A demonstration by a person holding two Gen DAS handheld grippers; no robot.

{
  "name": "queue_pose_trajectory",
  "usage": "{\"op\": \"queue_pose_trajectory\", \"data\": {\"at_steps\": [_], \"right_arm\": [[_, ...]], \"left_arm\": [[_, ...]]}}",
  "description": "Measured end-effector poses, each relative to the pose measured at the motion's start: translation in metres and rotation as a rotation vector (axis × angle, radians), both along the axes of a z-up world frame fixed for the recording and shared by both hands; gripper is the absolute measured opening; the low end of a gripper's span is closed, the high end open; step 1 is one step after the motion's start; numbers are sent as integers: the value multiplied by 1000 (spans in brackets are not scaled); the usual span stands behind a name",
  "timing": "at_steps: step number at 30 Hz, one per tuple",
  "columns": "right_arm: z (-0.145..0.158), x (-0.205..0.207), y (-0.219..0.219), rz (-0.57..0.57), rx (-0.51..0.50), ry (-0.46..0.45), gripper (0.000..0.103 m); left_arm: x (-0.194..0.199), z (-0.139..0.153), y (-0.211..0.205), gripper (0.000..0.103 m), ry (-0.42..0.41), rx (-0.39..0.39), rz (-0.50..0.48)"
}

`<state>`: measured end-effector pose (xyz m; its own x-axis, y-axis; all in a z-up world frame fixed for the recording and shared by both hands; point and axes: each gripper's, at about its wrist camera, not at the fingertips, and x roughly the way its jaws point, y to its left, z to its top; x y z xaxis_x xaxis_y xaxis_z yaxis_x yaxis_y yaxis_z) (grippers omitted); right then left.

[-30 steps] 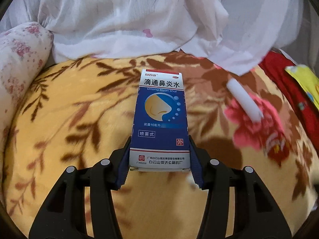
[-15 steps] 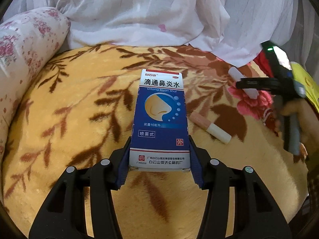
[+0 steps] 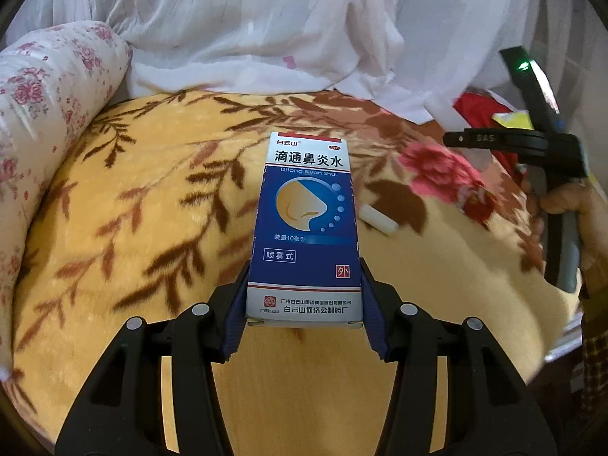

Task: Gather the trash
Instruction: 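Grasp the white tube with the right tool, then carry the nasal spray box and white tube to the orange bin and release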

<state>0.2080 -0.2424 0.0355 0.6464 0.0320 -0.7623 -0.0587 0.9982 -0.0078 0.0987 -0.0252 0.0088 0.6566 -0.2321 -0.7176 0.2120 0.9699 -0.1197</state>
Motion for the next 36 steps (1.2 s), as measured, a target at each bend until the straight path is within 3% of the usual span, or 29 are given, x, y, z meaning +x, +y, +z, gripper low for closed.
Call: {"op": "queue_pose_trajectory", "data": {"at_steps": [8,11,15,27,36], "right_arm": [[22,-160,44,209,129,-21,27],[13,-215,60,289,176,21,27],[-19,-271,77,362,224,143,27],[-128,-318,85,327,230,453,28],[-161,-333,96,361,209,575,33]], "left_arm": [[-82,1,7,50,69,5,-108],[-115,-7,10,50,105,10,-153],[-153,-20,16,50,161,24,-205],[-213,-86,19,50,388,81,-312],[-222,-103,17,51,462,114,-358]]}}
